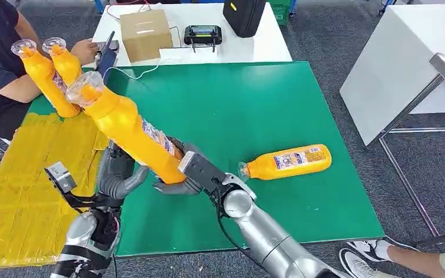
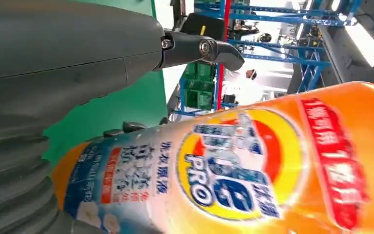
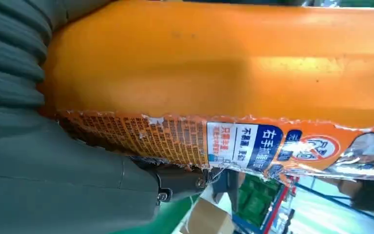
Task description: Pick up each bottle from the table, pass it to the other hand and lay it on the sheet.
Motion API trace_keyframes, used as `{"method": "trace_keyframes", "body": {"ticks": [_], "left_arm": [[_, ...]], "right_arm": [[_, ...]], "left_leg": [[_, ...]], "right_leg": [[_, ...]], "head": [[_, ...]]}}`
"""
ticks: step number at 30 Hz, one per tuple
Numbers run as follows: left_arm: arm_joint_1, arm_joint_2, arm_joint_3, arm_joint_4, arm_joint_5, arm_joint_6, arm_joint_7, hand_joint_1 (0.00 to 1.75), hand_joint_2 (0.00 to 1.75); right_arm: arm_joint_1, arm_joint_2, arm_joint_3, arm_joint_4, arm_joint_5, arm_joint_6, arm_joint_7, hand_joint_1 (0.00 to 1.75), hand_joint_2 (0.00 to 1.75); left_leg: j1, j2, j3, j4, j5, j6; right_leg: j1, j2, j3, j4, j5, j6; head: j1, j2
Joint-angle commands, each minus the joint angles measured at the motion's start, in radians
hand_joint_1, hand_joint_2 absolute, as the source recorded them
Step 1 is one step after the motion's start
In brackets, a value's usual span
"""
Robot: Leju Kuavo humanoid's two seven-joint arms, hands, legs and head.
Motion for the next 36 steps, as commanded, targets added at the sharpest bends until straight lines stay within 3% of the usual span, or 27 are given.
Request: {"method": "trace_keyframes", "body": {"ticks": [1, 14, 25, 26, 27, 36], "left_arm": [[-0.015, 0.023, -0.008, 0.016, 0.001, -0.004, 0.007, 0.00, 1.75], [0.016, 0.076, 0.037, -0.020, 0.064, -0.045, 0.037, 0.00, 1.75], [0.022, 0.108, -0.012, 0.029, 0.009, -0.054, 0.065, 0.00, 1.75], [0.026, 0.112, -0.017, 0.028, -0.002, -0.052, 0.064, 0.30, 1.75], [0.032, 0.112, -0.016, 0.025, -0.013, -0.047, 0.058, 1.75, 1.75], [0.036, 0.134, -0.033, 0.040, -0.058, -0.069, 0.038, 1.75, 1.75]], "right_arm": [[-0.038, -0.028, 0.046, 0.069, 0.001, -0.001, 0.002, 1.75, 1.75], [0.041, -0.114, 0.116, 0.186, 0.129, -0.021, -0.018, 1.75, 1.75], [0.047, -0.098, 0.116, 0.234, 0.185, -0.022, -0.006, 1.75, 1.75], [0.050, -0.099, 0.117, 0.235, 0.187, -0.023, -0.007, 1.75, 1.75], [0.053, -0.100, 0.118, 0.234, 0.190, -0.024, -0.009, 1.75, 1.75], [0.044, -0.105, 0.113, 0.231, 0.195, -0.022, -0.015, 1.75, 1.75]], "left_leg": [[0.000, -0.003, 0.004, -0.001, -0.001, -0.001], [0.001, -0.004, 0.006, -0.003, -0.001, 0.000], [0.000, -0.003, 0.003, -0.002, 0.000, 0.000], [0.000, -0.005, 0.007, -0.001, -0.002, -0.001], [0.000, -0.003, 0.004, -0.001, -0.001, 0.000], [0.000, -0.004, 0.005, -0.001, -0.001, 0.000]], "right_leg": [[-0.001, 0.005, 0.004, 0.000, -0.002, -0.001], [0.000, 0.003, 0.007, -0.003, -0.001, -0.001], [0.000, 0.003, 0.003, -0.001, -0.001, -0.001], [-0.001, 0.005, 0.006, 0.000, -0.003, -0.001], [0.000, 0.003, 0.004, -0.001, -0.001, -0.001], [-0.001, 0.004, 0.005, 0.000, -0.002, -0.001]], "head": [[0.000, 0.000], [0.000, 0.000], [0.000, 0.000], [0.000, 0.000], [0.000, 0.000], [0.000, 0.000]]}}
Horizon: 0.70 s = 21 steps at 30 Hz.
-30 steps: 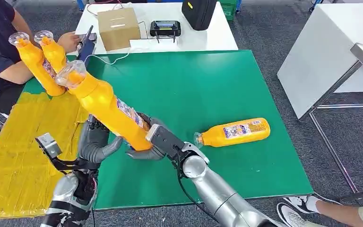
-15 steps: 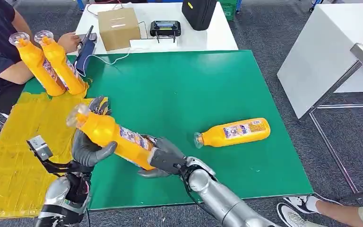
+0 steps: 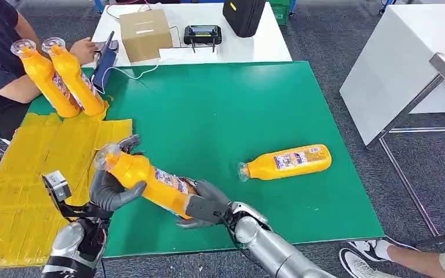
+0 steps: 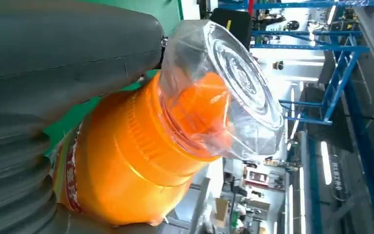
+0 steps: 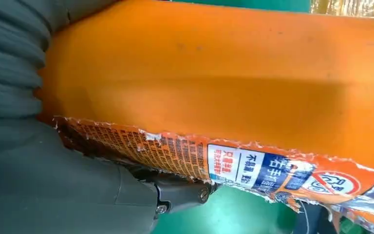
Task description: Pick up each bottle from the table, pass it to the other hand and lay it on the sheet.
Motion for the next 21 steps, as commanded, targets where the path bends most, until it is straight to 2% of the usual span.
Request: {"method": "trace_keyframes", "body": {"ticks": [1, 7, 12, 21], "left_arm": [[-0.024, 0.052, -0.047, 0.072, -0.029, -0.027, -0.007, 1.75, 1.75], [-0.007, 0.069, -0.050, 0.078, 0.002, -0.069, -0.005, 1.75, 1.75], [0.023, 0.088, -0.056, 0.086, 0.101, -0.137, 0.047, 1.75, 1.75], [0.028, 0.090, -0.058, 0.081, 0.102, -0.136, 0.047, 1.75, 1.75]], "right_arm": [[-0.033, -0.020, 0.030, 0.068, 0.002, 0.005, -0.005, 1.75, 1.75], [-0.043, -0.020, 0.022, 0.068, 0.001, 0.003, -0.009, 1.75, 1.75], [-0.074, -0.019, 0.007, 0.028, 0.007, -0.017, -0.010, 1.75, 1.75], [-0.073, -0.019, 0.006, 0.018, 0.010, -0.018, -0.002, 1.75, 1.75]], "left_leg": [[0.000, -0.004, 0.004, -0.001, -0.001, 0.000], [0.000, -0.002, 0.003, -0.001, -0.001, 0.000], [0.000, -0.002, 0.005, -0.001, -0.001, 0.000], [-0.001, -0.002, 0.005, 0.000, -0.002, 0.000]], "right_leg": [[-0.001, 0.003, 0.004, 0.000, -0.001, -0.001], [-0.001, 0.004, 0.003, 0.000, -0.001, -0.001], [-0.001, 0.006, 0.004, 0.000, -0.002, -0.001], [-0.002, 0.007, 0.004, 0.001, -0.002, -0.001]], "head": [[0.000, 0.000], [0.000, 0.000], [0.000, 0.000], [0.000, 0.000]]}}
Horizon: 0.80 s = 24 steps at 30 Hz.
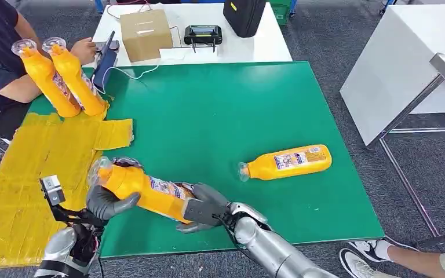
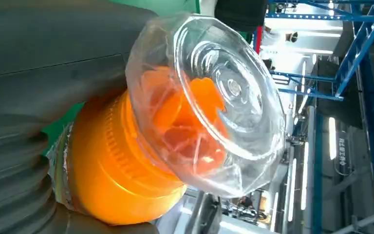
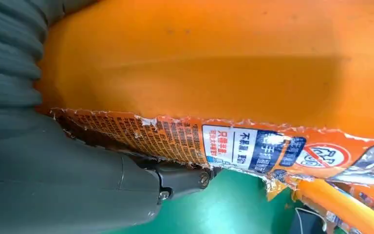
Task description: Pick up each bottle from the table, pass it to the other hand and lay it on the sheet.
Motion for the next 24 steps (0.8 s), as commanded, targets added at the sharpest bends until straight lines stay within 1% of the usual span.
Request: {"method": "trace_keyframes", "body": {"ticks": [1, 2, 3, 4, 5, 6, 7, 9, 10, 11, 14, 16, 17, 18, 20, 22, 23, 24], "left_arm": [[0.008, 0.030, -0.042, 0.056, 0.001, -0.010, 0.009, 1.75, 1.75], [0.008, 0.030, -0.042, 0.056, 0.001, -0.010, 0.009, 1.75, 1.75], [0.008, 0.030, -0.042, 0.056, 0.001, -0.010, 0.009, 1.75, 1.75], [0.008, 0.030, -0.042, 0.056, 0.001, -0.010, 0.009, 1.75, 1.75], [0.014, 0.029, -0.043, 0.052, 0.012, -0.013, 0.018, 1.75, 1.75], [0.025, 0.028, -0.046, 0.045, 0.023, -0.020, 0.024, 0.00, 1.75], [0.040, 0.028, -0.048, 0.034, 0.060, -0.037, 0.043, 0.00, 1.75], [0.057, 0.027, -0.056, 0.023, 0.088, -0.045, 0.052, 0.00, 1.75], [0.060, 0.027, -0.060, 0.021, 0.102, -0.047, 0.058, 0.00, 1.75], [0.061, 0.027, -0.063, 0.021, 0.115, -0.047, 0.062, 0.00, 1.75], [0.060, 0.029, -0.067, 0.019, 0.138, -0.044, 0.069, 0.00, 1.75], [0.062, 0.025, -0.059, 0.021, 0.162, -0.040, 0.077, 0.00, 1.75], [0.064, 0.025, -0.058, 0.019, 0.163, -0.038, 0.077, 0.00, 1.75], [0.065, 0.022, -0.055, 0.019, 0.169, -0.037, 0.078, 0.00, 1.75], [0.065, 0.020, -0.054, 0.016, 0.170, -0.036, 0.078, 0.00, 1.75], [0.061, 0.017, -0.057, 0.017, 0.171, -0.034, 0.080, 0.00, 1.75], [0.061, 0.017, -0.059, 0.016, 0.172, -0.032, 0.080, 0.00, 1.75], [0.060, 0.017, -0.061, 0.015, 0.172, -0.031, 0.081, 0.00, 1.75]], "right_arm": [[-0.062, -0.018, -0.004, 0.011, -0.005, -0.012, 0.008, 1.75, 1.75], [-0.062, -0.018, -0.004, 0.011, -0.005, -0.012, 0.008, 1.75, 1.75], [-0.062, -0.018, -0.004, 0.011, -0.005, -0.012, 0.008, 1.75, 1.75], [-0.062, -0.018, -0.004, 0.011, -0.005, -0.012, 0.008, 1.75, 1.75], [-0.065, -0.016, -0.002, 0.000, 0.015, -0.048, 0.004, 1.75, 1.75], [-0.072, -0.013, -0.005, -0.015, 0.021, -0.061, 0.004, 1.75, 1.75], [-0.078, -0.008, -0.008, -0.045, 0.021, -0.057, 0.011, 1.75, 1.75], [-0.090, 0.003, -0.004, -0.072, 0.020, -0.039, 0.030, 1.75, 1.75], [-0.092, 0.008, 0.002, -0.076, 0.023, -0.034, 0.038, 1.75, 1.75], [-0.092, 0.013, 0.007, -0.074, 0.023, -0.031, 0.042, 1.75, 1.75], [-0.084, 0.031, 0.033, -0.034, 0.027, -0.025, 0.048, 1.75, 1.75], [-0.081, 0.042, 0.060, 0.008, 0.035, -0.031, 0.042, 1.75, 1.75], [-0.081, 0.047, 0.068, 0.024, 0.036, -0.033, 0.040, 1.75, 1.75], [-0.080, 0.053, 0.077, 0.034, 0.038, -0.033, 0.039, 1.75, 1.75], [-0.085, 0.063, 0.093, 0.056, 0.043, -0.031, 0.038, 1.75, 1.75], [-0.086, 0.075, 0.112, 0.071, 0.051, -0.030, 0.039, 1.75, 1.75], [-0.089, 0.081, 0.120, 0.084, 0.051, -0.029, 0.038, 1.75, 1.75], [-0.093, 0.088, 0.133, 0.098, 0.053, -0.029, 0.038, 1.75, 1.75]], "left_leg": [[-0.001, -0.001, 0.003, 0.000, -0.001, 0.000], [-0.001, -0.002, 0.005, 0.000, -0.002, 0.000], [-0.001, -0.001, 0.003, -0.001, -0.001, 0.000], [-0.001, -0.002, 0.005, 0.000, -0.002, 0.000], [-0.001, -0.002, 0.003, 0.000, -0.001, 0.000], [-0.001, -0.002, 0.005, 0.000, -0.002, 0.000], [-0.001, -0.001, 0.003, -0.001, -0.001, 0.000], [-0.001, 0.000, 0.005, 0.001, -0.003, 0.000], [-0.001, 0.001, 0.002, 0.000, -0.002, 0.000], [-0.001, 0.001, 0.005, 0.001, -0.003, 0.000], [-0.001, -0.002, 0.004, 0.001, -0.002, 0.000], [0.000, -0.001, 0.003, -0.001, -0.001, 0.000], [0.000, -0.001, 0.006, -0.001, -0.002, 0.000], [0.000, -0.001, 0.003, -0.001, -0.001, 0.000], [0.000, -0.003, 0.007, -0.001, -0.002, 0.000], [0.000, -0.001, 0.003, -0.001, -0.001, 0.000], [0.000, -0.003, 0.005, 0.000, -0.002, 0.000], [0.000, -0.002, 0.003, -0.001, -0.001, 0.000]], "right_leg": [[-0.001, 0.005, 0.002, 0.000, -0.001, -0.001], [-0.002, 0.007, 0.004, 0.001, -0.002, -0.001], [-0.001, 0.005, 0.003, 0.000, -0.001, -0.001], [-0.002, 0.007, 0.004, 0.001, -0.002, -0.001], [-0.002, 0.006, 0.003, 0.001, -0.001, -0.001], [-0.002, 0.007, 0.004, 0.001, -0.002, -0.001], [-0.002, 0.006, 0.002, 0.000, -0.001, -0.001], [-0.002, 0.010, 0.003, 0.002, -0.002, -0.001], [-0.001, 0.008, 0.001, 0.001, -0.001, -0.001], [-0.002, 0.010, 0.003, 0.003, -0.002, -0.001], [-0.002, 0.007, 0.003, 0.002, -0.003, -0.001], [0.000, 0.004, 0.002, 0.000, -0.001, -0.001], [-0.001, 0.007, 0.004, 0.000, -0.002, -0.001], [-0.001, 0.005, 0.002, 0.000, -0.001, -0.001], [-0.001, 0.007, 0.006, 0.000, -0.003, -0.001], [0.000, 0.004, 0.002, 0.000, -0.001, -0.001], [-0.001, 0.006, 0.004, 0.001, -0.002, -0.001], [-0.001, 0.005, 0.003, 0.000, -0.001, -0.001]], "head": [[0.000, 0.000], [0.000, 0.000], [0.000, 0.000], [0.000, 0.000], [0.000, 0.000], [0.000, 0.000], [0.000, 0.000], [0.000, 0.000], [0.000, 0.000], [0.000, 0.000], [0.001, 0.000], [0.000, 0.000], [0.000, 0.000], [0.000, 0.000], [0.000, 0.000], [0.000, 0.000], [0.000, 0.000], [0.001, 0.000]]}}
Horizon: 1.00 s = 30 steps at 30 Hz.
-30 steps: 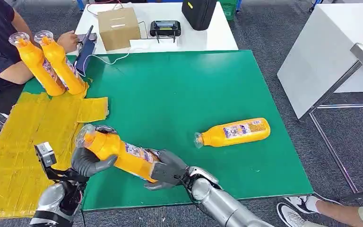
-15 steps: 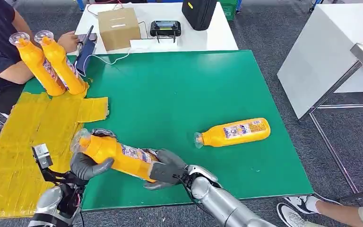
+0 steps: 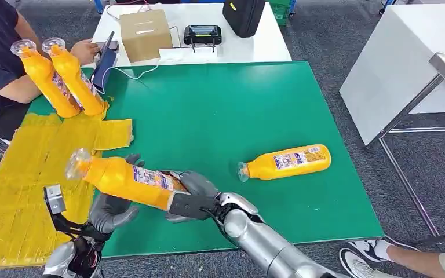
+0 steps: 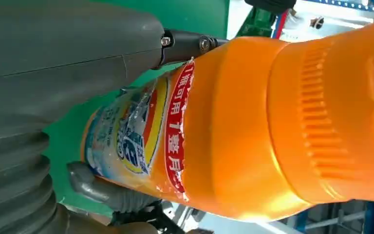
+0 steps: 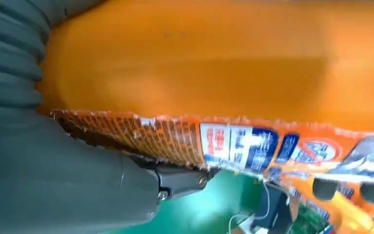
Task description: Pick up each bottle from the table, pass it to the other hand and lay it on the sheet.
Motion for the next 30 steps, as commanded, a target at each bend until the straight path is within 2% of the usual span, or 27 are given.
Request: {"method": "trace_keyframes", "body": {"ticks": [1, 12, 19, 20, 21, 23, 26, 27, 30], "left_arm": [[-0.016, 0.004, -0.037, 0.017, 0.004, 0.007, 0.010, 0.00, 1.75], [-0.025, -0.009, -0.030, 0.015, 0.008, 0.016, 0.009, 0.00, 1.75], [-0.031, -0.014, -0.024, 0.016, -0.006, 0.038, 0.009, 0.00, 1.75], [-0.033, -0.015, -0.024, 0.016, -0.025, 0.052, 0.003, 0.09, 1.75], [-0.035, -0.018, -0.022, 0.014, -0.032, 0.059, 0.000, 1.75, 1.75], [-0.040, -0.021, -0.019, 0.014, -0.050, 0.064, -0.010, 1.75, 1.75], [-0.040, -0.021, -0.019, 0.014, -0.050, 0.064, -0.010, 1.75, 1.75], [-0.040, -0.021, -0.019, 0.014, -0.050, 0.064, -0.010, 1.75, 1.75], [-0.040, -0.022, -0.019, 0.013, -0.050, 0.064, -0.010, 1.75, 1.75]], "right_arm": [[-0.052, 0.047, 0.116, 0.153, 0.012, 0.004, 0.004, 1.75, 1.75], [-0.040, 0.083, 0.213, 0.246, 0.033, 0.017, 0.014, 1.75, 1.75], [-0.037, 0.093, 0.250, 0.269, 0.039, 0.020, 0.014, 1.75, 1.75], [-0.037, 0.092, 0.257, 0.268, 0.040, 0.019, 0.014, 1.75, 1.75], [-0.036, 0.092, 0.261, 0.266, 0.040, 0.017, 0.014, 1.75, 1.75], [-0.038, 0.090, 0.269, 0.263, 0.037, 0.019, 0.016, 1.75, 1.75], [-0.038, 0.090, 0.269, 0.263, 0.037, 0.019, 0.016, 1.75, 1.75], [-0.038, 0.090, 0.269, 0.263, 0.037, 0.019, 0.016, 1.75, 1.75], [-0.039, 0.089, 0.268, 0.263, 0.035, 0.019, 0.017, 1.75, 1.75]], "left_leg": [[0.000, -0.003, 0.006, -0.001, -0.002, 0.000], [0.000, -0.002, 0.003, -0.001, -0.001, 0.000], [0.000, -0.007, 0.007, -0.001, -0.002, 0.000], [0.000, -0.006, 0.004, 0.000, -0.001, 0.000], [0.001, -0.007, 0.006, 0.000, -0.002, 0.000], [0.001, -0.004, 0.002, -0.001, 0.000, 0.000], [0.000, -0.010, 0.006, 0.000, -0.002, 0.000], [0.001, -0.006, 0.004, 0.000, -0.001, 0.000], [0.001, -0.008, 0.005, 0.000, -0.002, 0.000]], "right_leg": [[-0.001, 0.006, 0.005, 0.000, -0.002, -0.001], [0.000, 0.003, 0.003, -0.001, -0.001, -0.001], [-0.001, 0.003, 0.007, 0.000, -0.004, -0.001], [-0.001, 0.002, 0.004, 0.000, -0.002, -0.001], [-0.001, 0.003, 0.006, 0.000, -0.003, -0.001], [0.000, 0.001, 0.002, -0.001, -0.001, -0.001], [-0.001, 0.002, 0.007, 0.001, -0.004, -0.002], [0.000, 0.001, 0.004, 0.000, -0.002, -0.001], [-0.001, 0.002, 0.005, 0.000, -0.004, -0.001]], "head": [[0.000, 0.000], [0.000, 0.000], [0.000, 0.000], [0.000, 0.000], [0.000, 0.000], [0.000, 0.000], [0.000, 0.000], [0.000, 0.000], [0.000, 0.000]]}}
